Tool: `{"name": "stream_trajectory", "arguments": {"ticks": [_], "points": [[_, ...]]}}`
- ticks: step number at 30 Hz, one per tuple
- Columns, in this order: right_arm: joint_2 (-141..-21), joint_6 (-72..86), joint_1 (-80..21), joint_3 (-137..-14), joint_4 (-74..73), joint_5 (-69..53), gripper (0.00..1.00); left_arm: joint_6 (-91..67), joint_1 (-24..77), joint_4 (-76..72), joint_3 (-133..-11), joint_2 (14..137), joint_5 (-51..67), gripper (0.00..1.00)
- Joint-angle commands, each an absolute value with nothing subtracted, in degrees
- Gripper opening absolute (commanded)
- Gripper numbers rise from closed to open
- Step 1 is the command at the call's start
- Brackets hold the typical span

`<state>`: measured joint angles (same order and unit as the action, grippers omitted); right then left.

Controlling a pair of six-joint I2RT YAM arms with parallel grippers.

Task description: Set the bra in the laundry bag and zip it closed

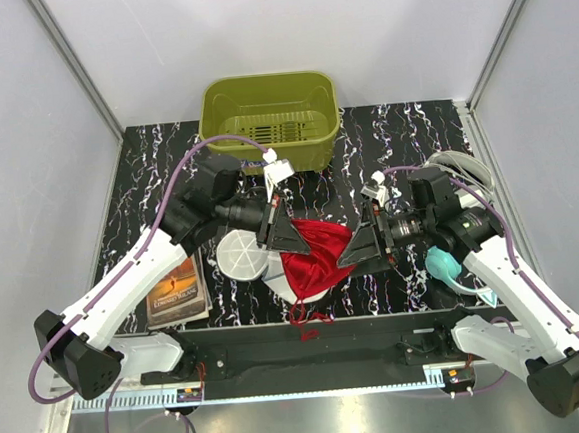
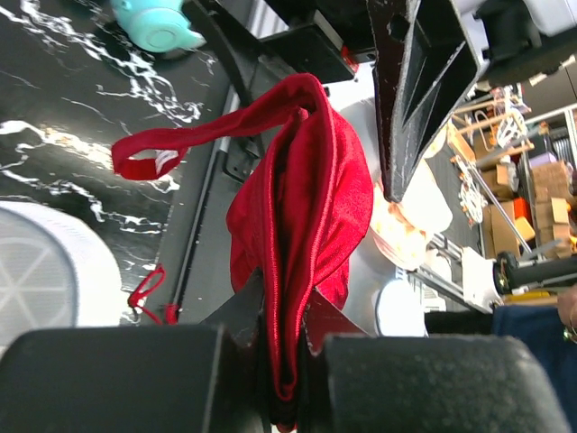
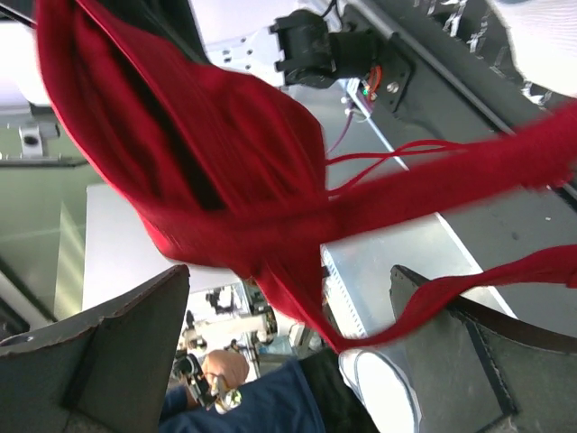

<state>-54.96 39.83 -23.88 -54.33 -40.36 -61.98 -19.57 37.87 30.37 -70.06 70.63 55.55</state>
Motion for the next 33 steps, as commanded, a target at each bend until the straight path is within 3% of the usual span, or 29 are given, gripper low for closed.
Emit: {"name": "stream_trajectory", "arguments": {"ticks": [1,22,27,31,32,33], "points": [[-55.8,41.2,-26.3,-57.2,-36.7,-64.1,1.0,-20.6,40.0,29.3,-72.1,69.9,57.8,0.0],[-60.5,22.0,-35.2,-66.2,-45.5,-59.0,0.98,-19.2,44.4,30.6,-73.0,73.2,63.5,0.0],[-60.7,20.5,-36.6,-65.9,-45.2,-59.9,0.92,-18.1,44.5,31.0,-74.9,75.1,64.4,0.0],[-61.2,21.0,-36.7,-65.2,-44.4,-60.1,0.79,-17.6,44.7,31.6,-75.3,76.1,64.9,0.0],[-61.4,21.6,-36.7,-65.1,-44.0,-60.4,0.62,-17.3,44.7,31.6,-75.2,76.2,64.9,0.0],[-61.5,21.9,-36.7,-65.1,-43.7,-60.3,0.56,-17.1,44.7,31.8,-75.2,76.2,64.8,0.0]]}}
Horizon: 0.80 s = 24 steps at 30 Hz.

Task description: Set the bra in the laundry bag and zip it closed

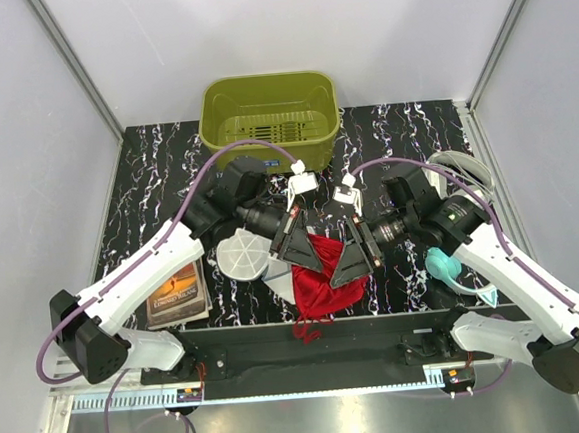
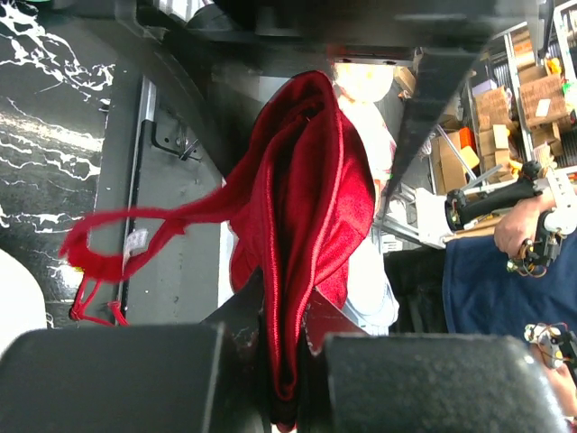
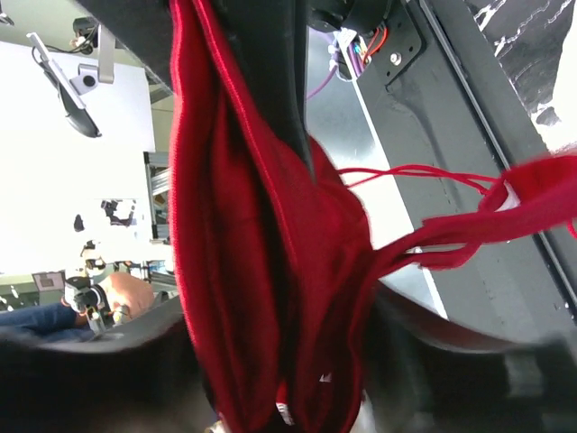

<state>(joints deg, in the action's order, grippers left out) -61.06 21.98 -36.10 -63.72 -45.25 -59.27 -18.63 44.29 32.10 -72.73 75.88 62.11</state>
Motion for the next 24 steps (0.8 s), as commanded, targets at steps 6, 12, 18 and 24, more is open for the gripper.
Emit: {"name": "stream_trajectory", "arguments": {"ticks": [6,12,18,24], "points": [[-63.0,23.5,-36.7,-64.2,-43.0,-58.9,0.0,-15.7,43.7,33.5,-75.7,75.4,59.6,0.25],[-62.1,28.5,-36.4,-63.0,-41.7,-54.9,0.0,-19.3,37.3,33.5,-74.0,68.3,46.9,0.64],[-63.1,34.3,-31.7,-64.1,-41.4,-52.6,0.0,-27.4,35.5,33.3,-73.3,59.3,34.0,0.82],[-65.2,38.0,-22.5,-69.0,-41.5,-55.5,0.0,-36.8,35.5,27.9,-67.0,49.1,26.4,0.81]]}}
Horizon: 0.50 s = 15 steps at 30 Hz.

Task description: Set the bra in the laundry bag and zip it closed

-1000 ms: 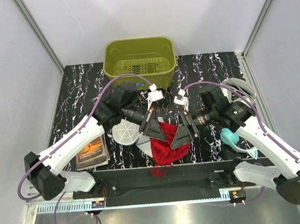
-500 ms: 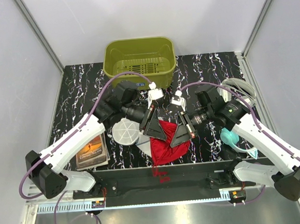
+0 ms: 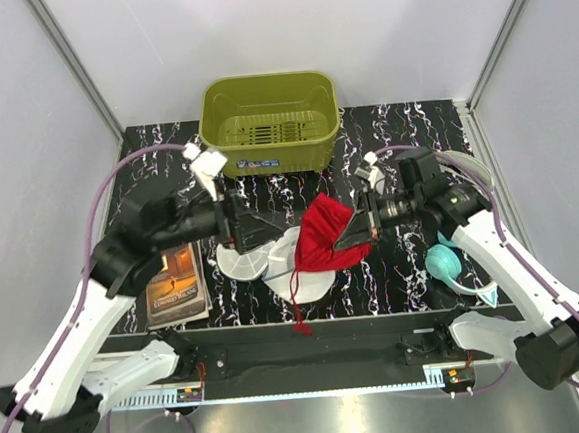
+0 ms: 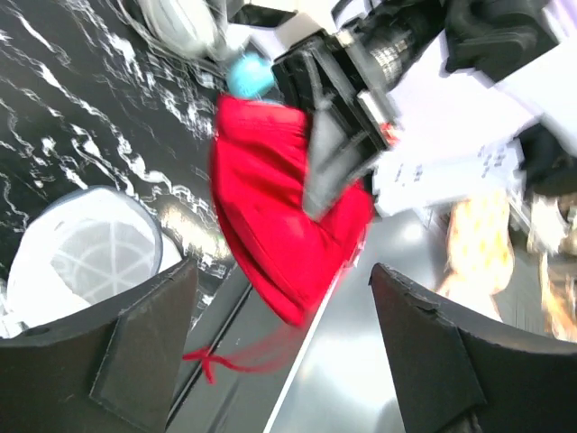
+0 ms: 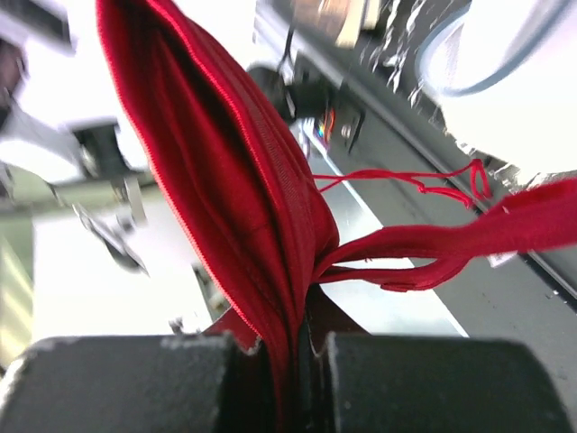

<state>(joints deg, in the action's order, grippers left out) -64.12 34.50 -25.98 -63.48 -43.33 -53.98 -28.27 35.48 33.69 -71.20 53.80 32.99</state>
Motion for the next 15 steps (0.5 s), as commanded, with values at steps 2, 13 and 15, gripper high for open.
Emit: {"name": "stream_trajectory", "arguments": {"ticks": [2,13,15], "points": [[-66.5,38.1,-22.1,-71.0,-41.6,-55.3,0.0,-43.8,35.6,23.0,-61.5,47.0,33.5,0.77],[-71.1,42.2,-20.6,-83.0,-42.0,-54.8,0.0,-32.1,44.8,19.1,-52.4,37.6,15.9,0.83],[-71.4,42.8,-20.6,-84.6,-41.9,-55.5,0.0,-27.1,45.1,17.7,-51.0,34.7,14.4,0.87]]}}
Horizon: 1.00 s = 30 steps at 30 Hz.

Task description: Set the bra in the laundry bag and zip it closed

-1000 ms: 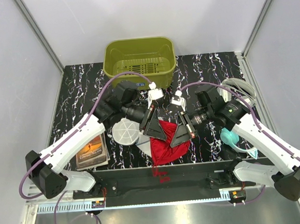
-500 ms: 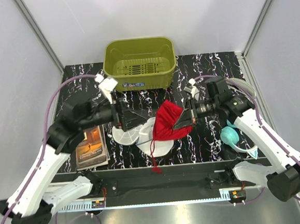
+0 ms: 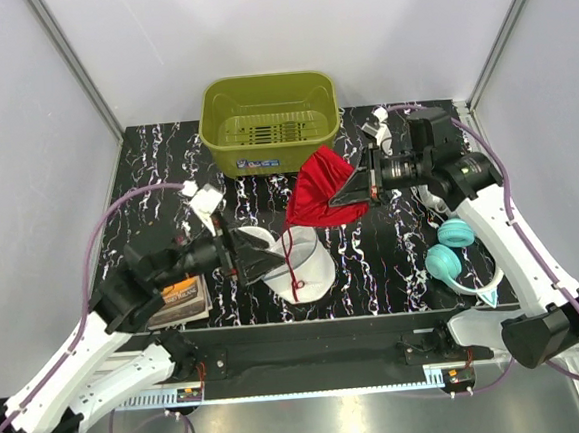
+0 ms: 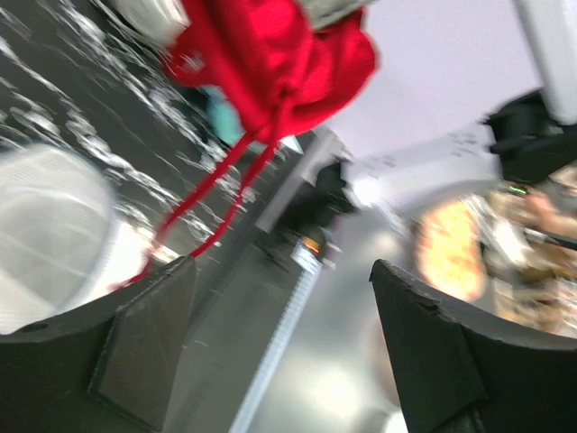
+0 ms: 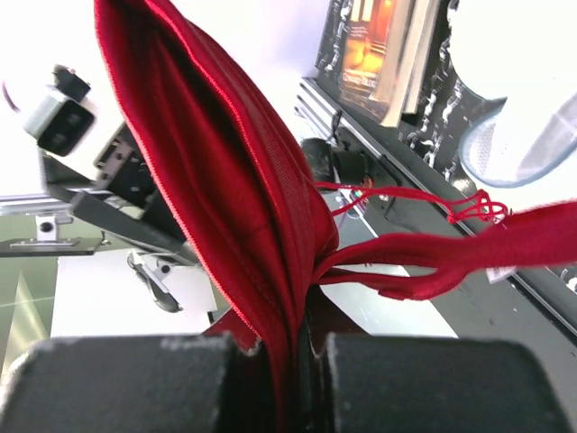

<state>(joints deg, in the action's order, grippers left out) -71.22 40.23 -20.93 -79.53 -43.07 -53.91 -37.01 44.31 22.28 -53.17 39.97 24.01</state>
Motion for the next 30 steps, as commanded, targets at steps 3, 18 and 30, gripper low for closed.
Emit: {"name": "stream_trajectory", "arguments": {"ticks": [3,18,30], "points": [[-71.5,44.6,-20.6,-85.5,-41.9,-56.0,0.0,-19.2,45.3,11.8,-46.7,31.6,14.1,0.89],[-72.5,49.0,-20.7,-90.1,-41.0,-56.6,0.0,-8.8,45.4,-10.1,-30.1,34.0,17.6,0.85],[-72.2,51.1,-20.6,-90.5,-39.6,-56.4,0.0,-8.0,45.4,-18.6,-29.5,44.1,14.3,0.51]]}}
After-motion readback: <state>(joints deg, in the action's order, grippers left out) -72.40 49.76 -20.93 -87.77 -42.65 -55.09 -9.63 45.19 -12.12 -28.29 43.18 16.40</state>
